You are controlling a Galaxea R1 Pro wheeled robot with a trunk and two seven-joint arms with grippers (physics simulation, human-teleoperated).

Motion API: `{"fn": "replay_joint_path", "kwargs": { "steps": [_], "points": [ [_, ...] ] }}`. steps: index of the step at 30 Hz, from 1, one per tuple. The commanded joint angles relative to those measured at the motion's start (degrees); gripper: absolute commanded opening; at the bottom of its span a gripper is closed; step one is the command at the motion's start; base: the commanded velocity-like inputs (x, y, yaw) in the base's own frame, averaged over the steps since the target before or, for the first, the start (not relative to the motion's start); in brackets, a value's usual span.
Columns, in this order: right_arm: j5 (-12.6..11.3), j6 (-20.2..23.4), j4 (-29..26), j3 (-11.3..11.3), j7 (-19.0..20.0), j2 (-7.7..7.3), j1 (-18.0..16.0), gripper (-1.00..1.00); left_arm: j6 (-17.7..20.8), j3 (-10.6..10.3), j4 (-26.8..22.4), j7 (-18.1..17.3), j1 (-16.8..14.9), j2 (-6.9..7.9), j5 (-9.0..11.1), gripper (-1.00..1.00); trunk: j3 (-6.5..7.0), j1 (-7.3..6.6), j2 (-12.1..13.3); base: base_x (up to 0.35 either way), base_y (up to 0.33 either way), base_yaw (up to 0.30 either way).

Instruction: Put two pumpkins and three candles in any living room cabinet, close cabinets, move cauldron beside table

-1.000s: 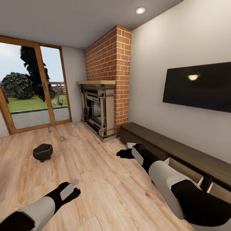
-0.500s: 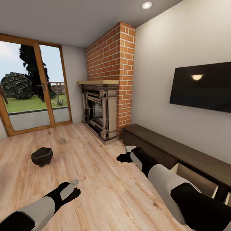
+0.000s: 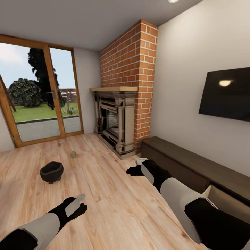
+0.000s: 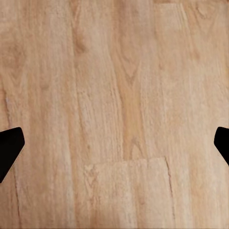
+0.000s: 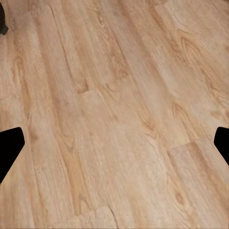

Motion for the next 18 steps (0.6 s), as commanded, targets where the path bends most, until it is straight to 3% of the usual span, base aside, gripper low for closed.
{"fn": "replay_joint_path", "kwargs": {
  "steps": [1,9,18],
  "points": [
    [-0.07,0.22,-0.02,0.22,-0.06,0.0,-0.06,1.0,0.26,-0.45,-0.18,0.39,0.0,0.07,0.48,1.0,-0.07,0.02,-0.03,0.269,0.18,0.0],
    [-0.07,0.15,0.02,0.21,-0.06,0.0,-0.06,1.0,0.26,-0.45,-0.2,0.35,0.01,0.07,0.48,1.0,-0.06,0.02,-0.03,0.27,0.149,0.006],
    [-0.07,0.15,0.06,0.26,-0.06,0.0,-0.06,1.0,0.26,-0.45,-0.12,-1.11,0.01,0.07,0.49,1.0,0.14,0.02,-0.03,0.3,0.04,0.23]
  ]
}}
